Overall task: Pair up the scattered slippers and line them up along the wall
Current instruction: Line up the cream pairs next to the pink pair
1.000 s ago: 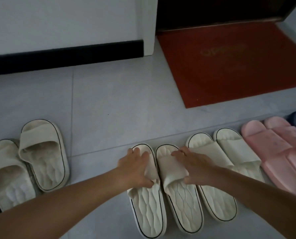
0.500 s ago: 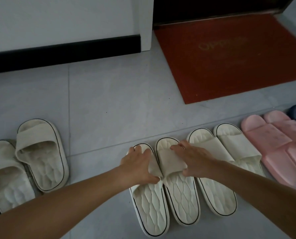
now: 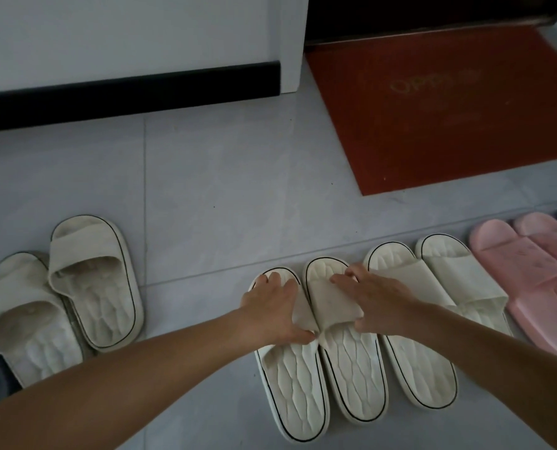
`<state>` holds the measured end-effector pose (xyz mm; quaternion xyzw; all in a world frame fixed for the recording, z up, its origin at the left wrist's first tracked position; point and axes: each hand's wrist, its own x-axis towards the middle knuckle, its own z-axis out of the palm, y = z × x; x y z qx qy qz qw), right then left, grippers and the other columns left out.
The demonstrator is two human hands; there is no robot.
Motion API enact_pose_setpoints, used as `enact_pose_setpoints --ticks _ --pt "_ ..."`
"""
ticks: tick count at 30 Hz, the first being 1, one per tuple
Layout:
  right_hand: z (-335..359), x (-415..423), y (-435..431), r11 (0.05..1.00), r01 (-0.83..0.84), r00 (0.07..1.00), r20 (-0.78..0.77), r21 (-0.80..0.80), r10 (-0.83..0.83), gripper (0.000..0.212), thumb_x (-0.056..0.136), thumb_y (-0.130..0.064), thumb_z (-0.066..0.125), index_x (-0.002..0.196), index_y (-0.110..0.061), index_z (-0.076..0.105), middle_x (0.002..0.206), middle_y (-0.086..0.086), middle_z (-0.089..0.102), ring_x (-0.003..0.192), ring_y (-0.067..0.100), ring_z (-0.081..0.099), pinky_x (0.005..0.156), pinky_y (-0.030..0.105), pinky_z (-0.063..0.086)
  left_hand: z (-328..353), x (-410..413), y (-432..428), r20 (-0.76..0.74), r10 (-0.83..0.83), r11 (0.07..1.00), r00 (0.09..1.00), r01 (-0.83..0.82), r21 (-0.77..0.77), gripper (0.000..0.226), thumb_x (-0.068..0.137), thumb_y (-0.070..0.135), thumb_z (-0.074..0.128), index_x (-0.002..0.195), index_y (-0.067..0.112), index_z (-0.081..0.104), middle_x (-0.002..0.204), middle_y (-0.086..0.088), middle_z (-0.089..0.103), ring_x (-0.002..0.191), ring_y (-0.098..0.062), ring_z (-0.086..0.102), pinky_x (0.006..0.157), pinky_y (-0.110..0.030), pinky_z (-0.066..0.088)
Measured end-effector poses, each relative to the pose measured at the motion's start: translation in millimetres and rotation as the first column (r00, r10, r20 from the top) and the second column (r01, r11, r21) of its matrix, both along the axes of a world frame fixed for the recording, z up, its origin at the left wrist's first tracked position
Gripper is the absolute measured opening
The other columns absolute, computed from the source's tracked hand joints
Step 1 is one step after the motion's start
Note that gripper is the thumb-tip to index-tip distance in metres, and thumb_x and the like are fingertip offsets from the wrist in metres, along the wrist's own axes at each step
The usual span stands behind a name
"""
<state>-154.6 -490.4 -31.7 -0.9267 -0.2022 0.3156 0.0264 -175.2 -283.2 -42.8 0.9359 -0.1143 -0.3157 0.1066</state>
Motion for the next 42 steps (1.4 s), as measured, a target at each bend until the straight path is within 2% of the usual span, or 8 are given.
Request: enact_pose_setpoints --ticks 3,7,17,24,30,33,36,42 --pt "3 1 4 0.999 -0.031 0.999 0.027 -0.040 0.032 0.079 0.064 -0.048 0.067 0.131 -0.030 0.030 0.128 -0.002 0.036 0.113 0.023 0.050 0.084 0.036 0.044 1 0 2 -0.030 -0.022 1.000 0.999 0.021 -0.002 0.085 0.057 0.072 0.066 0.118 0.019 0.039 0.119 -0.003 0.041 0.116 -0.026 0.036 0.084 -0.039 0.042" --pt "13 7 29 0.993 -0.115 0.993 0.009 -0.009 0.115 0.113 0.053 -0.082 0.053 0.143 -0.024 0.019 0.148 0.000 0.023 0.137 0.024 0.020 0.113 0.041 0.018 12 2 17 -0.063 0.026 0.998 0.998 -0.030 -0.055 0.100 0.052 0.075 0.069 0.130 0.022 0.035 0.124 -0.001 0.038 0.116 -0.023 0.035 0.089 -0.039 0.044" --pt "14 14 198 0.889 -0.281 0.949 -0.029 0.362 0.313 0.092 0.074 -0.068 0.056 0.147 -0.031 0.014 0.155 -0.004 0.010 0.142 0.015 0.010 0.117 0.034 0.018 50 -46 202 0.109 0.446 0.894 0.888 -0.448 -0.006 0.089 0.071 0.063 0.066 0.139 0.017 0.031 0.140 -0.005 0.034 0.132 -0.026 0.030 0.106 -0.042 0.035" --pt "19 26 329 0.800 -0.575 0.816 0.197 0.174 0.543 0.076 0.078 -0.038 0.061 0.142 -0.018 0.025 0.148 0.007 0.024 0.135 0.027 0.025 0.105 0.035 0.033 49 -70 359 0.204 0.577 0.787 0.791 -0.605 0.120 0.088 0.076 0.050 0.066 0.143 0.011 0.025 0.150 -0.007 0.024 0.139 -0.030 0.023 0.106 -0.046 0.034" --pt "11 54 422 0.909 -0.417 0.882 0.250 0.018 0.400 0.089 0.077 -0.027 0.063 0.147 -0.014 0.009 0.158 0.007 0.007 0.144 0.026 0.009 0.114 0.040 0.019 16 -33 404 0.076 0.504 0.852 0.860 -0.509 0.118 0.085 0.070 0.056 0.068 0.135 0.013 0.034 0.136 -0.009 0.042 0.127 -0.030 0.040 0.099 -0.046 0.041" --pt "-2 57 437 0.919 -0.393 0.894 0.232 -0.001 0.383 0.082 0.077 -0.030 0.064 0.145 -0.017 0.020 0.152 0.006 0.025 0.140 0.026 0.022 0.113 0.039 0.018 -4 -32 405 0.130 0.524 0.850 0.842 -0.527 -0.007 0.083 0.067 0.054 0.068 0.133 0.015 0.036 0.126 -0.010 0.046 0.119 -0.030 0.042 0.097 -0.043 0.042" --pt "2 53 429 0.940 -0.337 0.904 0.263 -0.049 0.337 0.072 0.071 -0.038 0.069 0.134 -0.020 0.037 0.136 0.005 0.040 0.125 0.028 0.034 0.106 0.040 0.025 -13 -39 397 0.145 0.533 0.845 0.833 -0.517 -0.139 0.086 0.064 0.051 0.068 0.136 0.020 0.034 0.128 -0.008 0.045 0.121 -0.029 0.040 0.098 -0.042 0.041" --pt "28 10 341 0.950 -0.254 0.952 0.127 -0.180 0.278 0.074 0.068 -0.039 0.069 0.132 -0.020 0.036 0.132 0.004 0.037 0.122 0.024 0.034 0.102 0.036 0.030 -3 -50 331 0.035 0.329 0.927 0.944 -0.315 -0.205 0.089 0.057 0.050 0.071 0.134 0.027 0.034 0.128 -0.001 0.043 0.123 -0.025 0.038 0.098 -0.042 0.041"
